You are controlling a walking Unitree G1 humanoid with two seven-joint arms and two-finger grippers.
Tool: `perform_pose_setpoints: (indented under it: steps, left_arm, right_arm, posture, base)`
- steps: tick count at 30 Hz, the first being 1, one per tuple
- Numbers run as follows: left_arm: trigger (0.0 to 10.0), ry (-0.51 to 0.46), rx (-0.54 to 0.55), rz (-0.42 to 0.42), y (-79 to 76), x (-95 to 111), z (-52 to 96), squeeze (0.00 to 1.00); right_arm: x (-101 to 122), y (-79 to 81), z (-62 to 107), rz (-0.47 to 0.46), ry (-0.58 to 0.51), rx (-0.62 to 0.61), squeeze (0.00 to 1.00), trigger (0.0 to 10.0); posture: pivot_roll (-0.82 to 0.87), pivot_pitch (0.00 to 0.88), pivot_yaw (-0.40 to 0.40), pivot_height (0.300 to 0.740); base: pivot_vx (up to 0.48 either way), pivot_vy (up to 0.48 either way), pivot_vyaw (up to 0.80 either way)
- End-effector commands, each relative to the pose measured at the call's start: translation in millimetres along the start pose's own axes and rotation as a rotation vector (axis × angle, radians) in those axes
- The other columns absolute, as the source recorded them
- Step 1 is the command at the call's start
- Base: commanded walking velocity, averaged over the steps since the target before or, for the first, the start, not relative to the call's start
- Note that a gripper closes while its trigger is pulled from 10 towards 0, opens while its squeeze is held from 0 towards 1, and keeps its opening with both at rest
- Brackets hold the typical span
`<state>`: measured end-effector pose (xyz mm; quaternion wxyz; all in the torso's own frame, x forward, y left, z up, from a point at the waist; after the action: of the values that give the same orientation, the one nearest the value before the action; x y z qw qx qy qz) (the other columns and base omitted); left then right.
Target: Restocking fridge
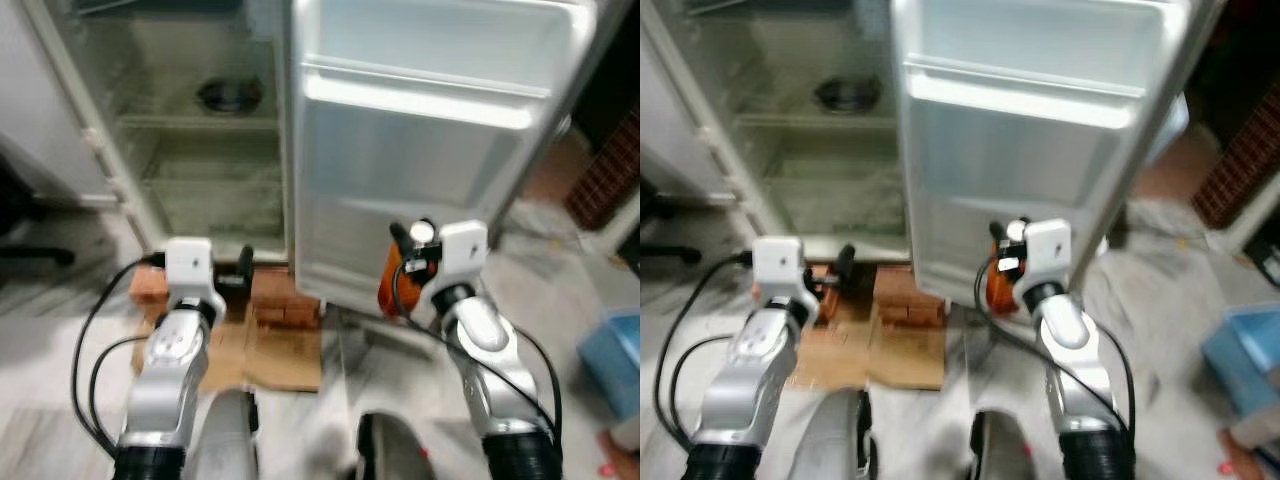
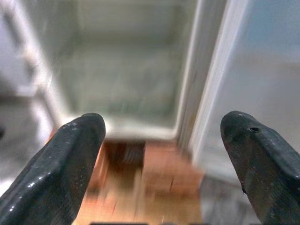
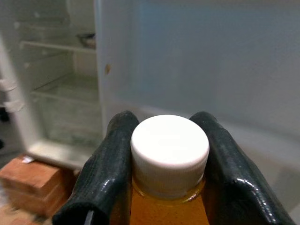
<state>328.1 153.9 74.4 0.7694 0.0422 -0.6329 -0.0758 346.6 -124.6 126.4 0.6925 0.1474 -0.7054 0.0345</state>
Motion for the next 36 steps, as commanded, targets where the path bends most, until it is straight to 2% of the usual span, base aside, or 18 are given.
perform_pose_setpoints:
  steps: [1,8,15,23,36]
  left_arm:
    - [10.0,-0.015,0.011,0.003,3.4,6.8,-2.5,0.0]
    - [10.0,-0.008,0.038,0.008,7.6,6.6,-5.2,0.0]
    - [10.0,-0.039,0.071,0.007,14.8,12.4,-6.4,0.0]
    - [10.0,-0.035,0.085,0.008,19.1,12.0,-6.5,0.0]
    - [10.0,-0.042,0.075,0.006,15.3,12.6,-7.7,0.0]
  right_arm:
    - [5.2,4.6,-2.1,0.001,-0.019,0.019,0.0,10.0]
    - [7.5,5.7,-4.6,-0.001,-0.029,0.024,0.0,10.0]
    - [9.7,5.7,-6.1,-0.004,-0.037,0.026,0.0,10.0]
    - [11.9,10.1,-7.2,0.003,-0.046,0.045,0.0,10.0]
    - [17.8,10.2,-9.0,0.016,-0.068,0.042,0.0,10.0]
  posture:
    - [0.01,0.069,-0.012,0.631]
    - [0.01,0.088,-0.008,0.591]
    - [0.01,0.08,-0.009,0.591]
    - [0.0,0.078,-0.006,0.591]
    - [0.0,0.077,-0.008,0.591]
  base:
    - [0.0,0.0,0.0]
    - [0.0,0.0,0.0]
    - [0.0,0.0,0.0]
    - [0.297,0.246,0.0]
    - [0.353,0.248,0.0]
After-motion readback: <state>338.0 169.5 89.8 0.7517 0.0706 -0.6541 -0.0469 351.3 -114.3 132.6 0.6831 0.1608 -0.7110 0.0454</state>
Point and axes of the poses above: a point about 5 cm out from each wrist's last joint towards the gripper, its own z axis pointing back from the gripper into the wrist, its own x axis along the axis of the wrist's last joint, y = z × x, the point moved 6 cm from there along -z, pointing out of the wrist towards the gripper, and after that the axes turned 12 degrees about -z, right-handed, at the moved point
